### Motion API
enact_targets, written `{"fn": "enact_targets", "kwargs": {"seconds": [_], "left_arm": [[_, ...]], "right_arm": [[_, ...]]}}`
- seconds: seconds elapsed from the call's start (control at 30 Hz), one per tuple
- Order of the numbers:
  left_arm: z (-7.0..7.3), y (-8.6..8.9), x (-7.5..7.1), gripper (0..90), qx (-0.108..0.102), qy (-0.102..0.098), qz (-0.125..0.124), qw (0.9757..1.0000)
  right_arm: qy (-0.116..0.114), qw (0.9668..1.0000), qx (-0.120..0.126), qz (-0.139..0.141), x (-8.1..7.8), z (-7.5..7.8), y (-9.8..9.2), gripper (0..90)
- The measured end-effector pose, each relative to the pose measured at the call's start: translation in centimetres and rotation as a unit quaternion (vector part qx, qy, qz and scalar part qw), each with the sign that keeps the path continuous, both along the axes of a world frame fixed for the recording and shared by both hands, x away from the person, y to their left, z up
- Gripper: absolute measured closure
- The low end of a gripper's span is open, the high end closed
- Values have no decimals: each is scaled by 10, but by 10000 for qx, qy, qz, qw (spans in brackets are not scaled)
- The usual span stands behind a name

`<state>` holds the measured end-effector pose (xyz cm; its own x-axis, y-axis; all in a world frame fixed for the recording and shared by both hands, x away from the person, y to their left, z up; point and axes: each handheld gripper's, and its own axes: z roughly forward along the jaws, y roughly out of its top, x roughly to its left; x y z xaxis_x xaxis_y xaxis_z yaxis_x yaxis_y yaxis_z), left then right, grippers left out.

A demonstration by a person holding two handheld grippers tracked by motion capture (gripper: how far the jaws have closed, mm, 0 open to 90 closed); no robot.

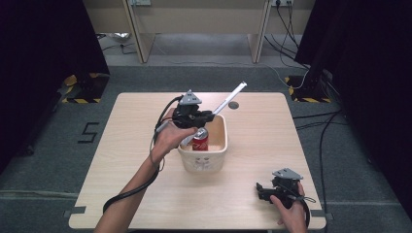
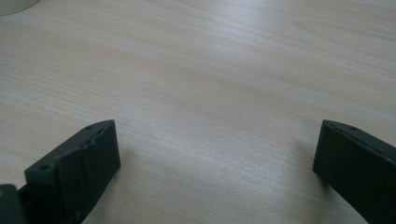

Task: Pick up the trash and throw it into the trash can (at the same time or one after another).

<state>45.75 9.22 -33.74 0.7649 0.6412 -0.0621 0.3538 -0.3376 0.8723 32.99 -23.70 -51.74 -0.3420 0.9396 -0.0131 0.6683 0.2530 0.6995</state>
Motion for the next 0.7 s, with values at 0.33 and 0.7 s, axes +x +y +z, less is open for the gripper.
{"fn": "enact_targets", "kwargs": {"seconds": [0.33, 0.7], "left_arm": [[-6, -10, 5, 788, -32, 52, -41, 10000], [-16, -10, 2, 787, -43, 52, -118, 9999]], "right_arm": [[1, 10000, 7, 14, 0, 0, 0, 6], [-5, 10000, 1, 26, 0, 0, 0, 6]]}}
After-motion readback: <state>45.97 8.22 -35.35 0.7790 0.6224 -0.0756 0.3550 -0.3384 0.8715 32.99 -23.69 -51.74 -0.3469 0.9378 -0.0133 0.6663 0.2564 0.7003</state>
